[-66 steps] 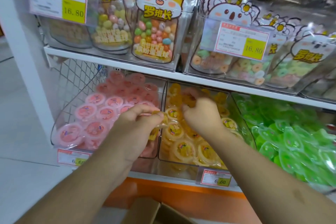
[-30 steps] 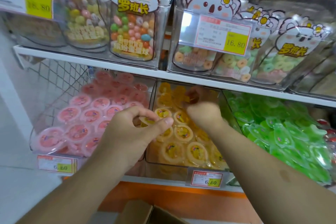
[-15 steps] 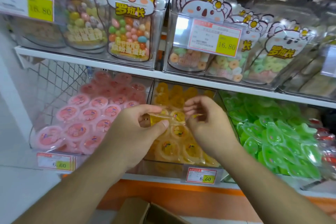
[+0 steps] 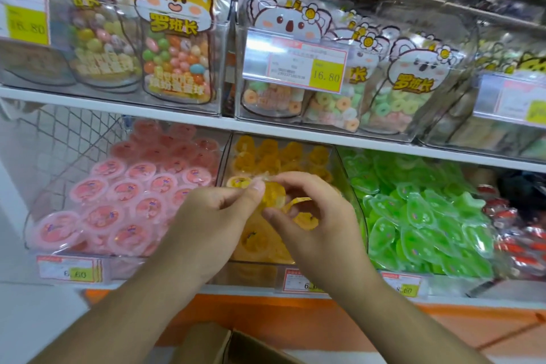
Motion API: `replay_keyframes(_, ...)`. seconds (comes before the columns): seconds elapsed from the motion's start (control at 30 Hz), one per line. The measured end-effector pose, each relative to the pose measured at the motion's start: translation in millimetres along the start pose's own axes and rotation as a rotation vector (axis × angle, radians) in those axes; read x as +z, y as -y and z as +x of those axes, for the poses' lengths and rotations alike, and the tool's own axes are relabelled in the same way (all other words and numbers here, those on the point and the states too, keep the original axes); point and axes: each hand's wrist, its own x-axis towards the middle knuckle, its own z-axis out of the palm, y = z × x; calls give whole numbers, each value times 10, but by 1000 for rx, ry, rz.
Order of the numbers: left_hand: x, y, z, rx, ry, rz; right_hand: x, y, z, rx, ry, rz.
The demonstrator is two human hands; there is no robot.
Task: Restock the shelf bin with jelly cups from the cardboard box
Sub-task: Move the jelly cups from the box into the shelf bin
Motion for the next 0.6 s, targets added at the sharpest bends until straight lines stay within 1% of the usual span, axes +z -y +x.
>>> replay_keyframes(0.07,-32,38,34,89,-14,107,-40,-79,58,36,1,-50)
replay_keyframes(0.17,-100,151,122,244,-112,389,-86,-323,248,132,-65,-220)
replay_keyframes(0.23,-144,259,181,203,-106,584,-102,-468,435,223,-85,-323)
replay_keyframes(0.3,-179,337,227,138,-60,704,-87,-574,623,272,-53,-425)
replay_keyframes(0.43,-221,361,241,130,-18,745,11,-726,955,297,-27,-540)
replay_keyframes(0.53,-223,378,249,133,-3,746,66,-803,1107,347,52,-643)
replay_keyframes(0.6,-229,394,255,139,-2,738,89,-830,1130,336,72,-671)
